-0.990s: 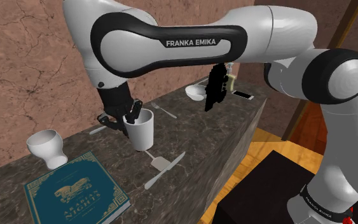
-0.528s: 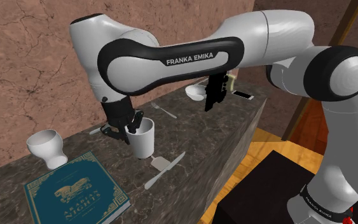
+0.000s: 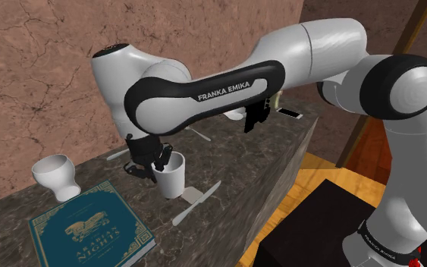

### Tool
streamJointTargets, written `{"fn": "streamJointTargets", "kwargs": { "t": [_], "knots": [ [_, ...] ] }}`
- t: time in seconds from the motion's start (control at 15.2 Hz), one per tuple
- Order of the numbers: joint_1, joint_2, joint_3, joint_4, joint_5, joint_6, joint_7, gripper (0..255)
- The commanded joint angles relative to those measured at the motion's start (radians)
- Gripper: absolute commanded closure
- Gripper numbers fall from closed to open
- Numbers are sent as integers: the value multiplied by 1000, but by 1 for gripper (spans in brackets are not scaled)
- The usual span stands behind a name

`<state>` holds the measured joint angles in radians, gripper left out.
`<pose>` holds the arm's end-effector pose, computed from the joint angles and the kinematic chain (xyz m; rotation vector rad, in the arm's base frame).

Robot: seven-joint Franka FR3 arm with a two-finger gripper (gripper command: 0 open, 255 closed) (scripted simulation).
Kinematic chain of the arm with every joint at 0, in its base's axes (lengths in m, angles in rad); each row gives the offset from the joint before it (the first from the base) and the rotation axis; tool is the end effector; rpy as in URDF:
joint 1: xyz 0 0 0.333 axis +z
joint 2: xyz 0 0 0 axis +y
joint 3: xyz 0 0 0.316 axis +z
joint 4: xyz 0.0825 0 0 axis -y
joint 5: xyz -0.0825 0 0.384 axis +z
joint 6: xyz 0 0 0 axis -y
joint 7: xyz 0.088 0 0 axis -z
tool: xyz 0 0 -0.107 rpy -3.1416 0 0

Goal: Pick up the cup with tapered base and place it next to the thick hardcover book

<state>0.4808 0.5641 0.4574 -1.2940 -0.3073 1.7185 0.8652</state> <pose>0.4896 0.5021 0.4359 3.0347 0.1202 -0.0076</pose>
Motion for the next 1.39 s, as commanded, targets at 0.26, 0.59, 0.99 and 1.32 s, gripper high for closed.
{"fn": "streamJointTargets", "kwargs": {
  "t": [0.26,0.59,0.99,1.32],
  "knots": [
    [-8,10,-4,-67,-7,75,11,255],
    [-11,25,-9,-110,-17,132,21,255],
    [-11,31,-11,-122,-20,148,24,255],
    [-11,31,-11,-122,-20,148,24,0]
  ]
}}
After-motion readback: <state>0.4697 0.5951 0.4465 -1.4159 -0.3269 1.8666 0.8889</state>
